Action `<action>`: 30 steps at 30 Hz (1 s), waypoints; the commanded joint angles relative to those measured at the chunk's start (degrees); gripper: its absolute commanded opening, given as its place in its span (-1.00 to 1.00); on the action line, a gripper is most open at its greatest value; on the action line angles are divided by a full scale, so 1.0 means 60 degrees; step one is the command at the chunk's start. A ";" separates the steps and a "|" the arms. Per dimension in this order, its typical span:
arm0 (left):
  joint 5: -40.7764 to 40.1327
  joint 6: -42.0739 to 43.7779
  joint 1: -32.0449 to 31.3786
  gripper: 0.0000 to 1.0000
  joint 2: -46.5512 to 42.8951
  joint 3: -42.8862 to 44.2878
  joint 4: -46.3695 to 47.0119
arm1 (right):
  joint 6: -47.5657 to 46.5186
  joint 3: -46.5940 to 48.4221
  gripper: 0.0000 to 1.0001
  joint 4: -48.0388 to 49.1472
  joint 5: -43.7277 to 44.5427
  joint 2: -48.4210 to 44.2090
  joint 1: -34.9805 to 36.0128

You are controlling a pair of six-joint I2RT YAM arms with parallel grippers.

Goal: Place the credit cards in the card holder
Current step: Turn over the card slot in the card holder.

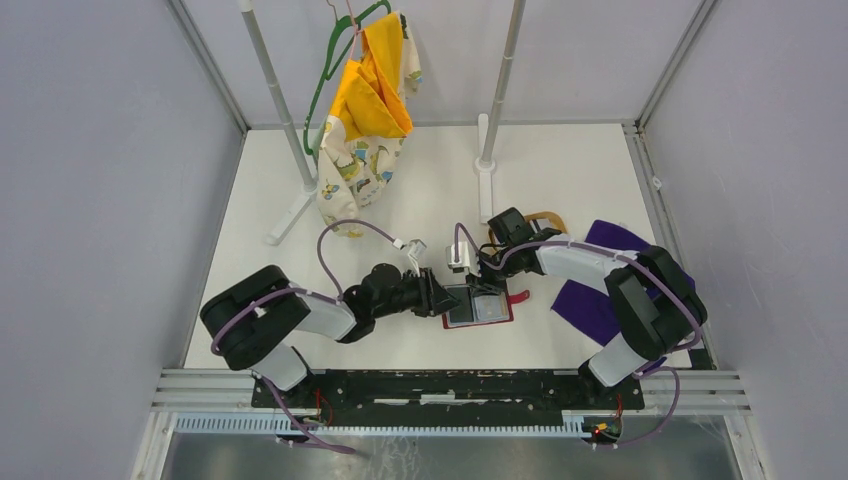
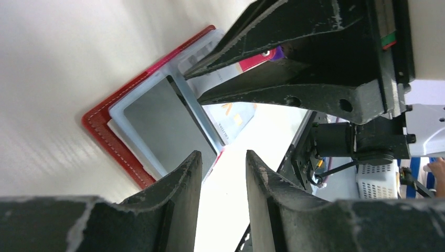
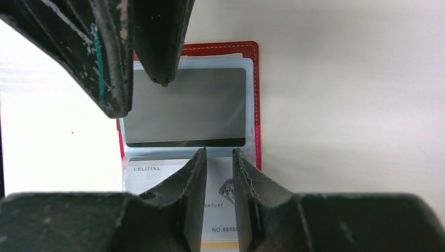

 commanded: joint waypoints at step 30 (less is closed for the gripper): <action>-0.0820 0.0390 -0.0004 0.01 -0.0495 0.0159 -0.1440 | 0.0057 0.0151 -0.56 -0.0192 0.0613 0.0951 0.0303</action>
